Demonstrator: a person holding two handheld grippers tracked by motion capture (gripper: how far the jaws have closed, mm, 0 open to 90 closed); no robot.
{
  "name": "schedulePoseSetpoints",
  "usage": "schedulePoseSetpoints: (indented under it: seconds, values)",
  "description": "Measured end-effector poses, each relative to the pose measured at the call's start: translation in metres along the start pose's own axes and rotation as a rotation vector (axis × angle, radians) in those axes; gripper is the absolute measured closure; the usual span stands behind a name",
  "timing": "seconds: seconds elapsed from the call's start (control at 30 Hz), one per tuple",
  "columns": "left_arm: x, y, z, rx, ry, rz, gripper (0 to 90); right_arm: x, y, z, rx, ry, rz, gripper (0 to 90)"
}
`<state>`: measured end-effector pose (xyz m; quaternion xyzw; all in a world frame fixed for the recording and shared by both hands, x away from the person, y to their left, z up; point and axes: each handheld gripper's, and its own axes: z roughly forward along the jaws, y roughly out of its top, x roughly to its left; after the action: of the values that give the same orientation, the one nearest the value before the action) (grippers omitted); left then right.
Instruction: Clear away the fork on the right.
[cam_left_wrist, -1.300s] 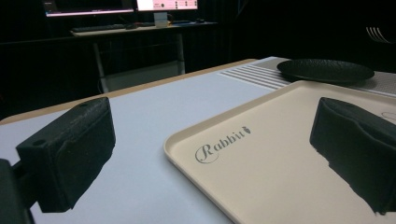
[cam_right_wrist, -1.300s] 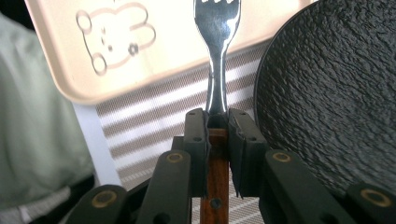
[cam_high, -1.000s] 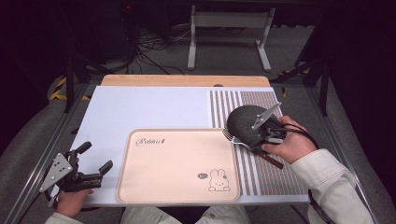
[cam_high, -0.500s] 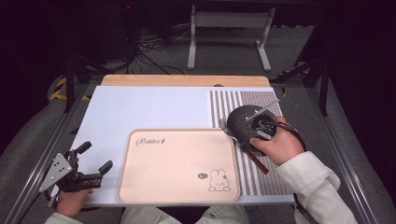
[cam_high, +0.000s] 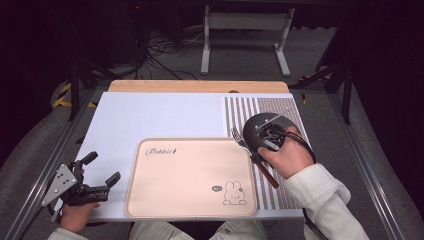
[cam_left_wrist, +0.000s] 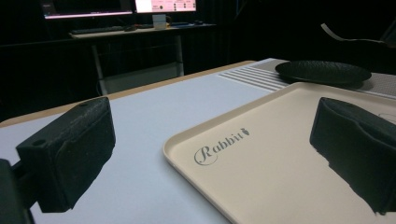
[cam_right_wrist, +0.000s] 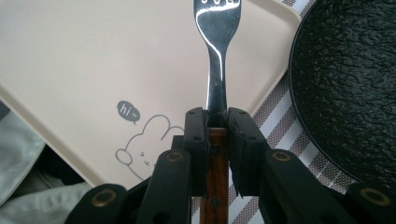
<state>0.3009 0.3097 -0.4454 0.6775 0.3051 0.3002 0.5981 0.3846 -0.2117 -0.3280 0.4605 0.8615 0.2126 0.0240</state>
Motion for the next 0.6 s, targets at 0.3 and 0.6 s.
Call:
schedulePoseSetpoints:
  seconds: [0.3,0.6]
  values:
    - [0.0,0.001,0.0,-0.005,0.0,-0.001,0.7,0.007,0.003,0.013,-0.02,-0.008,0.073,78.9]
    - [0.001,0.001,0.001,0.005,0.008,-0.002,0.7,0.013,0.009,0.038,-0.011,-0.017,0.106,78.9]
